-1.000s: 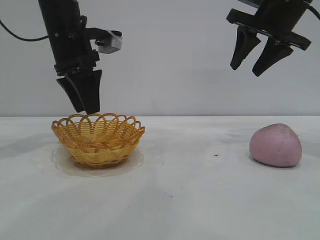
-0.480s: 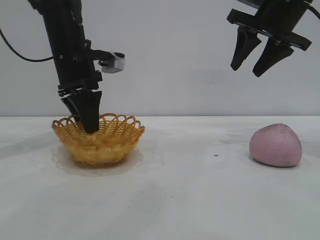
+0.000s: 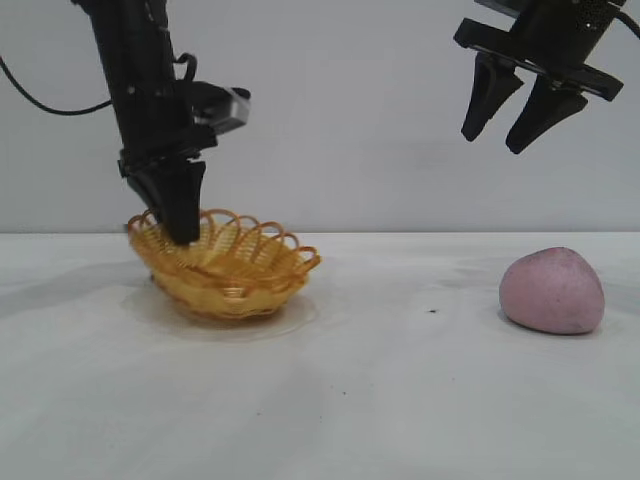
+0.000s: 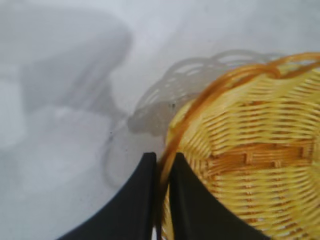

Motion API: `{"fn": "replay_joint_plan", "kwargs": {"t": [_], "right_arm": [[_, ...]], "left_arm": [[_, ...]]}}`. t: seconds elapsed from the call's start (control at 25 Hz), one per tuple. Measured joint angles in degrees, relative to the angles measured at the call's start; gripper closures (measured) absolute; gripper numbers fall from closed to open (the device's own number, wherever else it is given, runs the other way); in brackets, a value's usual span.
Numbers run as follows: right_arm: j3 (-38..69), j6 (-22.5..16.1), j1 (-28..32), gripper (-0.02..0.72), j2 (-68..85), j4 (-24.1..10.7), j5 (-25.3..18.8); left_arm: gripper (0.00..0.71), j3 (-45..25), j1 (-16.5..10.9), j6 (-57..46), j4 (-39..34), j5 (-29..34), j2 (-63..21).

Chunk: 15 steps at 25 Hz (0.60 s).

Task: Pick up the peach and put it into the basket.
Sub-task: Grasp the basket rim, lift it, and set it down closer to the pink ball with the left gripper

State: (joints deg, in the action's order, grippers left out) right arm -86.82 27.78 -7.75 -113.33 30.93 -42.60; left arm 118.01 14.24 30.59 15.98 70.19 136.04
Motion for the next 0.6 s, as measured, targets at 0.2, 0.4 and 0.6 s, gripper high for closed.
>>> {"fn": "replay_joint_plan", "kwargs": {"t": [0.2,0.4,0.6], "right_arm": [[0.0,0.0,0.0,0.311,0.0,-0.2,-0.1],[0.0,0.0,0.0,0.311,0.0,-0.3,-0.1],[0.0,0.0,0.0,0.311,0.0,-0.4,0.0]], "left_arm": [[0.71,0.4,-1.8,-11.4,0.9,-0.1,-2.2],[0.71,0.4,-2.5,-18.4,5.9,0.0,-6.1],[0.71,0.4,-1.5,-22.4,7.5,0.0,-8.7]]}}
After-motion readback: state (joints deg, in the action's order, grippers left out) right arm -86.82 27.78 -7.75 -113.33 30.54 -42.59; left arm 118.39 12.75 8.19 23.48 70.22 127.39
